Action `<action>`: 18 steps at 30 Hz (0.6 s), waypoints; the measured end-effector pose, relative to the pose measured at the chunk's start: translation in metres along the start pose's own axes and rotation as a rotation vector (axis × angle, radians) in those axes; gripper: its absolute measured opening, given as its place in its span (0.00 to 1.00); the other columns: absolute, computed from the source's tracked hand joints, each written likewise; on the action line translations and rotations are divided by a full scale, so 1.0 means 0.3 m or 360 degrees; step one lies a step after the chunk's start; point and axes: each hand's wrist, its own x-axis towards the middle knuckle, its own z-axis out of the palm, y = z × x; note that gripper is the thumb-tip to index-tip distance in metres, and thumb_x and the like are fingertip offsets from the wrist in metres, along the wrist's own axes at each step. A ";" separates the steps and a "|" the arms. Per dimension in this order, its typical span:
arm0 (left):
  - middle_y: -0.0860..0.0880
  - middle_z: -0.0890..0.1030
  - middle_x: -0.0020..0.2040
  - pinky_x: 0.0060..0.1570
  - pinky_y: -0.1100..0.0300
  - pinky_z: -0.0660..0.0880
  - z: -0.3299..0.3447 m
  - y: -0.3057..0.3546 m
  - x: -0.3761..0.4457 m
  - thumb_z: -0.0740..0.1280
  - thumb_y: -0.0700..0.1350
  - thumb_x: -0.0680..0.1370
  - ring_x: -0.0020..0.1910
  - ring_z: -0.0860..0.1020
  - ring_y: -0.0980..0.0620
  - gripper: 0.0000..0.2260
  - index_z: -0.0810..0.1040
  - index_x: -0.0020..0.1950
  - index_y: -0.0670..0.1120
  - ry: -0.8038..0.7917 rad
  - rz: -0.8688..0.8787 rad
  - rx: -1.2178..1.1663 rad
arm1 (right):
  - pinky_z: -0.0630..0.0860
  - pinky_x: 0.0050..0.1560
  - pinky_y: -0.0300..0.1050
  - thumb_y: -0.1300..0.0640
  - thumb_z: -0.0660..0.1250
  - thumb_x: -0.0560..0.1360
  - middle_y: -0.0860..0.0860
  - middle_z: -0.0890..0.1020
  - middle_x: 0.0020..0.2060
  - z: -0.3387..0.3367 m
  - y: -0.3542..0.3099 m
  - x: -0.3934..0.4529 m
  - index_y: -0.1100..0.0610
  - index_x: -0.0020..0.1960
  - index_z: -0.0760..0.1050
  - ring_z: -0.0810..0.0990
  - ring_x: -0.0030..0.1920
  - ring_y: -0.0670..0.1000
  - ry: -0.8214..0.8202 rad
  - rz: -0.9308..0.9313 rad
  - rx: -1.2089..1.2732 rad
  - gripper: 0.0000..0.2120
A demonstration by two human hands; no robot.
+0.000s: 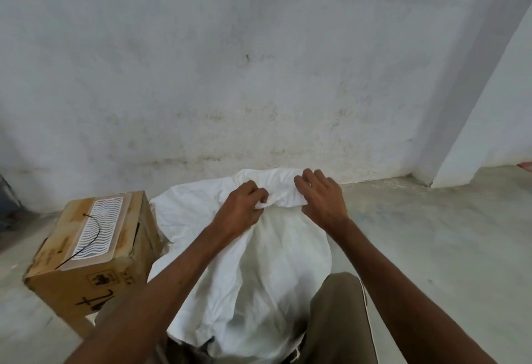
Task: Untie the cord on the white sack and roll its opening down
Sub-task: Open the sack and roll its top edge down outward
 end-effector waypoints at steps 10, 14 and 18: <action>0.51 0.74 0.55 0.52 0.59 0.69 0.017 -0.011 -0.010 0.63 0.45 0.82 0.53 0.72 0.52 0.09 0.79 0.57 0.44 -0.0281 0.0243 0.0094 | 0.73 0.45 0.48 0.59 0.75 0.59 0.49 0.82 0.36 0.017 -0.020 0.033 0.53 0.47 0.81 0.80 0.38 0.55 -0.0501 -0.0318 0.0129 0.17; 0.50 0.69 0.61 0.59 0.59 0.72 0.030 -0.046 -0.046 0.79 0.46 0.66 0.63 0.71 0.52 0.13 0.81 0.47 0.53 -0.0315 0.0037 -0.0388 | 0.67 0.30 0.45 0.70 0.72 0.56 0.50 0.78 0.32 0.035 -0.037 0.012 0.56 0.40 0.75 0.76 0.29 0.58 -0.0319 -0.0112 0.0227 0.17; 0.48 0.85 0.50 0.48 0.56 0.79 0.007 -0.045 -0.058 0.81 0.38 0.66 0.51 0.83 0.51 0.13 0.87 0.48 0.49 -0.0408 -0.0390 -0.0881 | 0.63 0.31 0.46 0.72 0.68 0.53 0.50 0.74 0.29 0.038 -0.049 -0.005 0.56 0.37 0.72 0.73 0.28 0.57 -0.0244 -0.0059 0.0127 0.17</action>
